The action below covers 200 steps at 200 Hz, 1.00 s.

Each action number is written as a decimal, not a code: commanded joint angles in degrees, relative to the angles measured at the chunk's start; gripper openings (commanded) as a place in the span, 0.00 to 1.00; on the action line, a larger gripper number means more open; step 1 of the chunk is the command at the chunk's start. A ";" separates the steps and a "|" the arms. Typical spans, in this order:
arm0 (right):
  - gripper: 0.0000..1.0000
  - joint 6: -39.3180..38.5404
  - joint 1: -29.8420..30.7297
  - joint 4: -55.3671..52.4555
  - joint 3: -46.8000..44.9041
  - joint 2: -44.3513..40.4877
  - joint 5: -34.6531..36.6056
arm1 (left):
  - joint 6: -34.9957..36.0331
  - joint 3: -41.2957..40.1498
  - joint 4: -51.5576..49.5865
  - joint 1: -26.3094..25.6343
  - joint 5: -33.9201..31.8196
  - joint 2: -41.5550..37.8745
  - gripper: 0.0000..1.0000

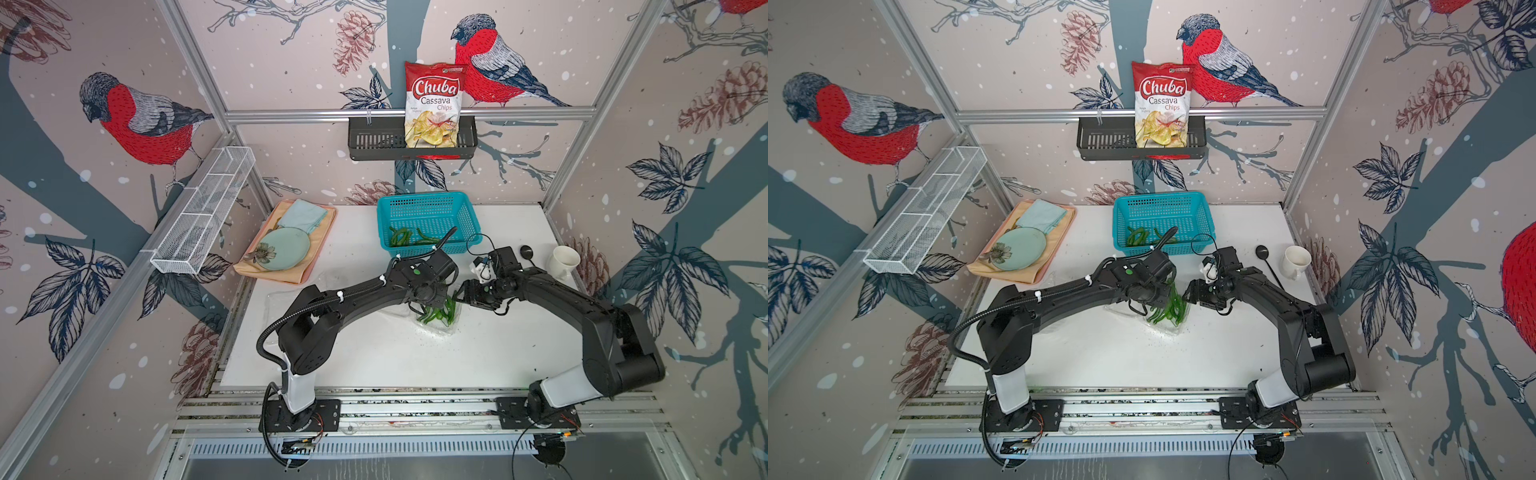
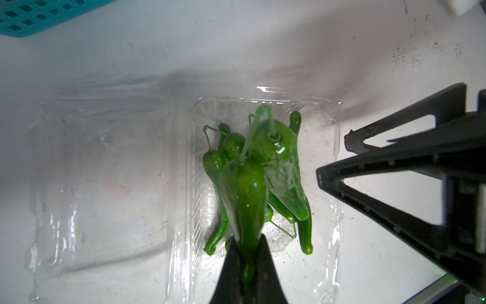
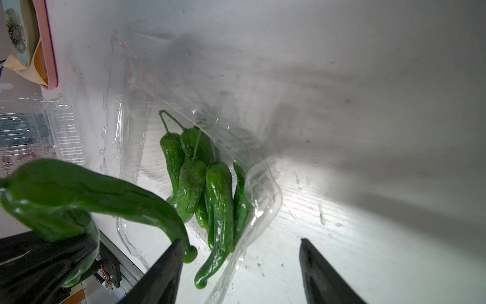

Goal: Take small green peppers out of containers
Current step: Pick up the green pepper from the packing box, then place the green pepper in the basket.

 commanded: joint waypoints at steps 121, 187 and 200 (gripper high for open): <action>0.70 5.68 -1.61 1.15 -5.36 -9.29 -1.42 | 13.12 31.36 -1.84 15.78 -4.68 13.11 0.14; 0.70 6.57 -1.50 1.36 -7.07 -9.27 -1.91 | 13.45 52.28 -2.10 23.25 -1.08 36.47 0.14; 0.70 6.57 -1.37 1.21 -7.11 -9.40 -1.84 | 13.10 51.00 -0.32 23.54 -0.72 37.66 0.14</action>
